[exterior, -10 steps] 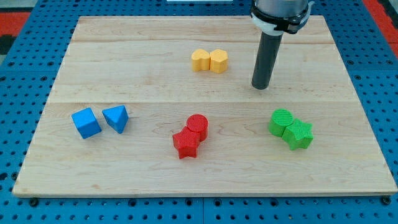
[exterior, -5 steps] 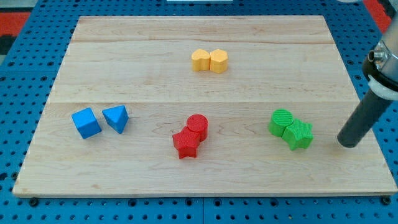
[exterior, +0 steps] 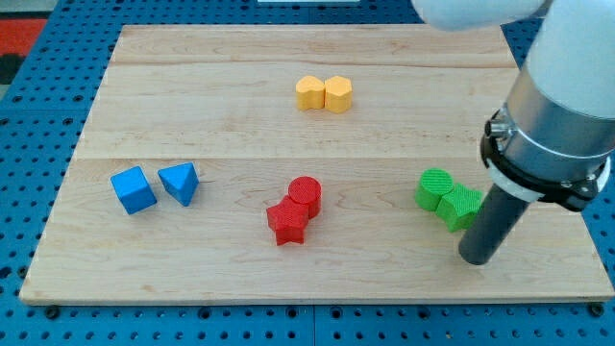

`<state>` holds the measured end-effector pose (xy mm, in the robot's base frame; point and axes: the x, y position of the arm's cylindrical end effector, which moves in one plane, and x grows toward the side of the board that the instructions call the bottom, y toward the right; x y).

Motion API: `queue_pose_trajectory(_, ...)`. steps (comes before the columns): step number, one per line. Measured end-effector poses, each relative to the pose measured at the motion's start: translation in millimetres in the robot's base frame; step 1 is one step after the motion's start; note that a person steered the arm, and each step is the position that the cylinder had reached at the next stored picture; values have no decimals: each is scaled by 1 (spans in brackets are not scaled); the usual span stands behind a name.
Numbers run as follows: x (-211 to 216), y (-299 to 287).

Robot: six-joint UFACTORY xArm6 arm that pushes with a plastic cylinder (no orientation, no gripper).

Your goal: Move the green blocks horizontally to each other

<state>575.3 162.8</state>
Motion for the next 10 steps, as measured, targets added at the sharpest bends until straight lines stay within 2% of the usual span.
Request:
queue_pose_trajectory(3,-2,10)
queue_pose_trajectory(5,-19,11)
queue_pose_trajectory(6,3,-47)
queue_pose_trajectory(7,-15,-37)
queue_pose_trajectory(9,-79,17)
queue_pose_trajectory(10,-54,-35)
